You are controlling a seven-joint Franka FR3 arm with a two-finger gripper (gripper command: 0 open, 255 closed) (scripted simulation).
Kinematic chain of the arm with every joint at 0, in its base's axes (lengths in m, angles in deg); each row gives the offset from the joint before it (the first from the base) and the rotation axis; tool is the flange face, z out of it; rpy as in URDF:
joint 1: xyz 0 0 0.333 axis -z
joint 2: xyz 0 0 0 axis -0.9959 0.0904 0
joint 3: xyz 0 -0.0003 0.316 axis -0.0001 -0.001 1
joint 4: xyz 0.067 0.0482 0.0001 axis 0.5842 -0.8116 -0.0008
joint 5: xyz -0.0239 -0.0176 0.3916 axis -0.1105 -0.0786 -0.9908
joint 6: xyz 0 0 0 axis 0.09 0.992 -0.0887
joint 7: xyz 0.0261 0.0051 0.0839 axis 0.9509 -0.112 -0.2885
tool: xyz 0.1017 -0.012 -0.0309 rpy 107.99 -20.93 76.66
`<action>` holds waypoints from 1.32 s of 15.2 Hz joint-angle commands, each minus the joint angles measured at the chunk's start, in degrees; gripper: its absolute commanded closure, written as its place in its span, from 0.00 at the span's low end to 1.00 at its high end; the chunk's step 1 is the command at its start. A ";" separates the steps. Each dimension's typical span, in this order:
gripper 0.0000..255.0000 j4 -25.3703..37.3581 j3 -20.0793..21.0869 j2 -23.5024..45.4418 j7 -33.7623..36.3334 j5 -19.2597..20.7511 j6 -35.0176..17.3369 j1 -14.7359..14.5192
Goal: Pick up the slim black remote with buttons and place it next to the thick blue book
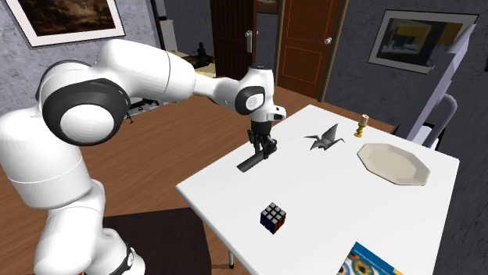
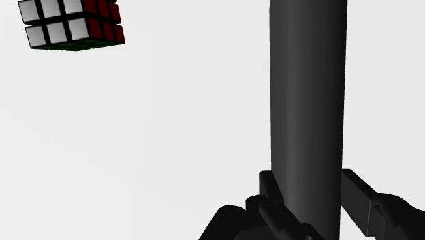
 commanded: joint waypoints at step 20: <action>1.00 25.96 -8.30 18.33 -22.63 -0.17 5.79 12.77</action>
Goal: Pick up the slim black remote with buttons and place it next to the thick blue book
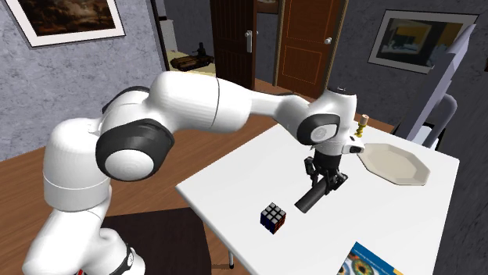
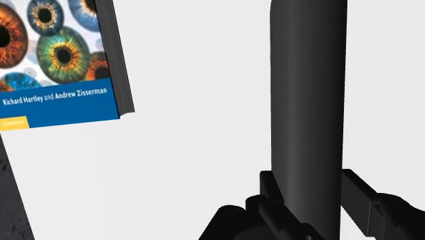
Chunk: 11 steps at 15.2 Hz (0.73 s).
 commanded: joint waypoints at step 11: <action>1.00 -3.27 -0.46 3.57 0.09 0.63 -6.86 0.36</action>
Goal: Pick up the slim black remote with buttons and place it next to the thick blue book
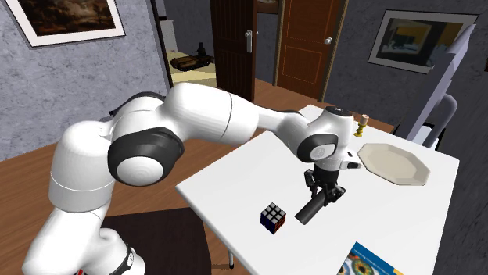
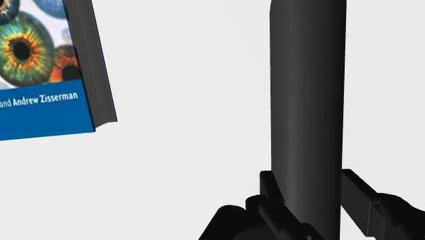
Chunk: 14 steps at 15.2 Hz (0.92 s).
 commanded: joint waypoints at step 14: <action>0.00 -2.26 -0.23 1.96 0.58 0.47 -4.22 -0.10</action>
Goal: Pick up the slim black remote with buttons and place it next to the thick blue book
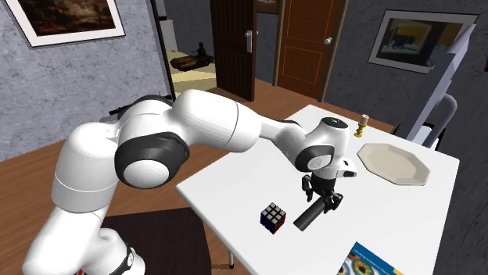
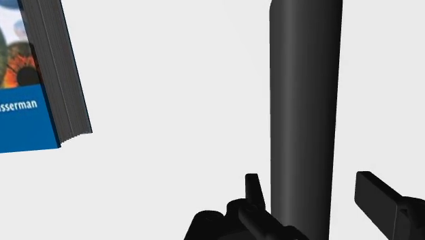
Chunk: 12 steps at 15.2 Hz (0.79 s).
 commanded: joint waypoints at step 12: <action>0.00 2.43 0.39 -3.20 -0.39 -0.61 5.60 -0.11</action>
